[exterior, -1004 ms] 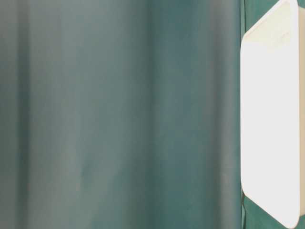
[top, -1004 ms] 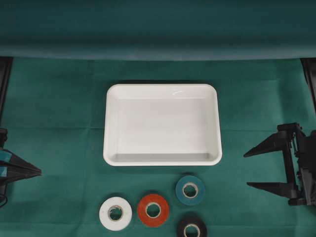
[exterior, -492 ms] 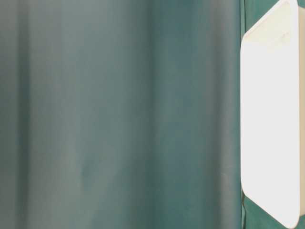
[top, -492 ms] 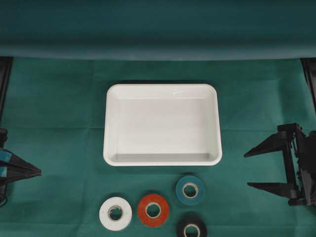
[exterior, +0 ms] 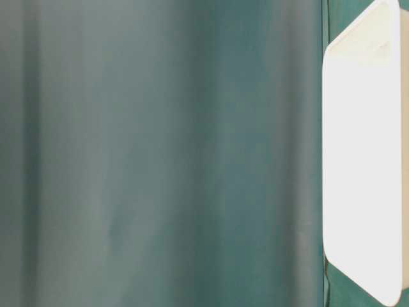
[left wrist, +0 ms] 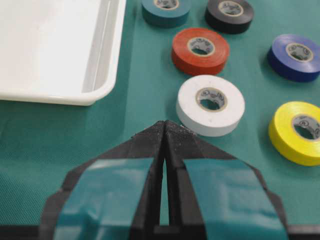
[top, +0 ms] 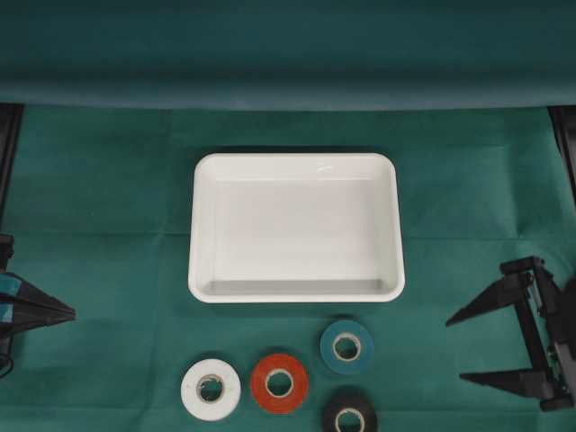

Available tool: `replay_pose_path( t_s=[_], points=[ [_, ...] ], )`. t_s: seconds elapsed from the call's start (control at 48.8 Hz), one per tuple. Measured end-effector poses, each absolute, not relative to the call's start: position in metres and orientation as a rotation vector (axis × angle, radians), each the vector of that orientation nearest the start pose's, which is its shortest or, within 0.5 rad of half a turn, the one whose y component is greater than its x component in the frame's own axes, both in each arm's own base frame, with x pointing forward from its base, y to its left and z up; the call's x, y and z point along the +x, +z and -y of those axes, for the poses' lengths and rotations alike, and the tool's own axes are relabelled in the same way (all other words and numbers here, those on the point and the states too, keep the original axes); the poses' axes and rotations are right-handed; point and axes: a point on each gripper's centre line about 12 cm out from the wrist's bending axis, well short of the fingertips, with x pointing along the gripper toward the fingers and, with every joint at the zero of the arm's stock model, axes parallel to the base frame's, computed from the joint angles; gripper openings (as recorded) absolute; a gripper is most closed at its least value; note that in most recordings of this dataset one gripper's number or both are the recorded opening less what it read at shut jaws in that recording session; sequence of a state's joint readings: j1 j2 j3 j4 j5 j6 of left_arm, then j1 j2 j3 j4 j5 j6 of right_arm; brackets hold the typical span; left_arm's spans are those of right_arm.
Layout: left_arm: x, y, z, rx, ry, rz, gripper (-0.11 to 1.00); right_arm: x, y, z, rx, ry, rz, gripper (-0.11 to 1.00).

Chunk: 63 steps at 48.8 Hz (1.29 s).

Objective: Put the tape into the white case with the right arm.

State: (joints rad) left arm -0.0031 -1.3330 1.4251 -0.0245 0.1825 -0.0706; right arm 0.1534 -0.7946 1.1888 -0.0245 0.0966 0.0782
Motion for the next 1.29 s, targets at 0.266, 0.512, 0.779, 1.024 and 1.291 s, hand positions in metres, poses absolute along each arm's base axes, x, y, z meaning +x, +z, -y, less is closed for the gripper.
replay_pose_path(
  t_s=[0.266,0.512,0.779,1.024,1.291],
  points=[
    [0.135,0.196,0.001,-0.096,0.006,-0.278,0.0,0.208,0.202,-0.037,0.002,0.158,-0.524,0.86],
    [0.135,0.196,0.001,-0.094,0.006,-0.278,0.0,0.21,0.201,-0.038,0.0,0.161,-0.529,0.86],
    [0.135,0.196,0.001,-0.094,0.006,-0.275,0.0,0.241,0.196,-0.053,-0.033,0.198,-0.584,0.86],
    [0.135,0.195,0.001,-0.094,0.006,-0.279,0.0,0.276,0.19,-0.065,-0.056,0.216,-0.639,0.87],
    [0.135,0.196,0.001,-0.095,0.009,-0.278,0.0,0.324,0.183,-0.091,-0.074,0.254,-0.667,0.87]
  ],
)
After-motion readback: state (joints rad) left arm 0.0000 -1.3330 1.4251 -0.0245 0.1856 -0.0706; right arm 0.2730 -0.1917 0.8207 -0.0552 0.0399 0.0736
